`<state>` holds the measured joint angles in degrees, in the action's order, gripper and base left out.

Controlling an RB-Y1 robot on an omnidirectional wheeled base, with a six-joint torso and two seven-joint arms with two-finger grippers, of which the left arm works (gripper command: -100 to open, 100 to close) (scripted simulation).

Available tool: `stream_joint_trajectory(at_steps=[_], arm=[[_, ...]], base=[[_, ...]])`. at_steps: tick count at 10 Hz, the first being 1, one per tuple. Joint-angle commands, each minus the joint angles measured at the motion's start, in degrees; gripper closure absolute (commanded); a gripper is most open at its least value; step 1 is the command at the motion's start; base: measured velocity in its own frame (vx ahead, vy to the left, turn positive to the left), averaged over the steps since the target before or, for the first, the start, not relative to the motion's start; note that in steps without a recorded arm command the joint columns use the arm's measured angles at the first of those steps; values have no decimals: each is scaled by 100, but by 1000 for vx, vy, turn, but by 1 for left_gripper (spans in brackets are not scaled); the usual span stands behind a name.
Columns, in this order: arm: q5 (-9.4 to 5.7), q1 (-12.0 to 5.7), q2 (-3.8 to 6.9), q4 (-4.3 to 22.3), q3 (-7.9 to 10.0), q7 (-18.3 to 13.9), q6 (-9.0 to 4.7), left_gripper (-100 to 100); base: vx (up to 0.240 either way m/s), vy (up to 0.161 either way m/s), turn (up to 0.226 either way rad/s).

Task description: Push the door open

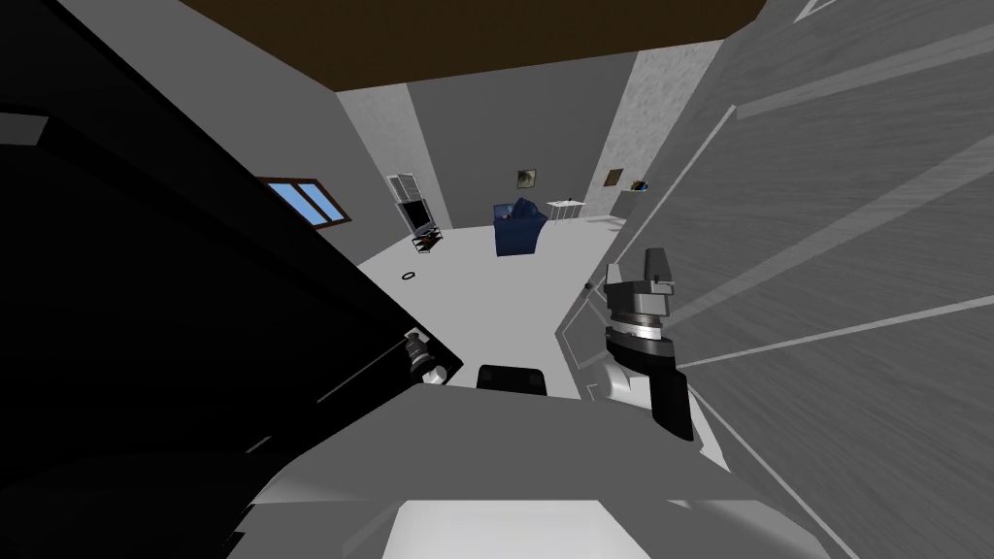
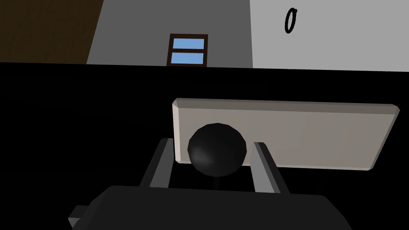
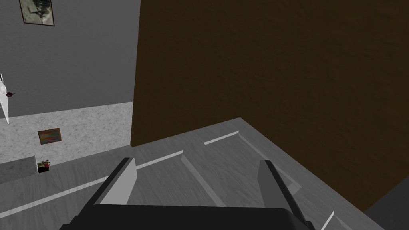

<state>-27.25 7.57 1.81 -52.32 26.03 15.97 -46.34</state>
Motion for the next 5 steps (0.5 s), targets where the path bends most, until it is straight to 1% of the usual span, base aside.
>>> stream_joint_trajectory(at_steps=[1, 5], arm=[[-1, 0, 4, 1, 2, 0, 7, 100], [-1, 0, 4, 1, 2, 0, 7, 100]], base=[[-25, -31, 0], [-8, -10, 1]])
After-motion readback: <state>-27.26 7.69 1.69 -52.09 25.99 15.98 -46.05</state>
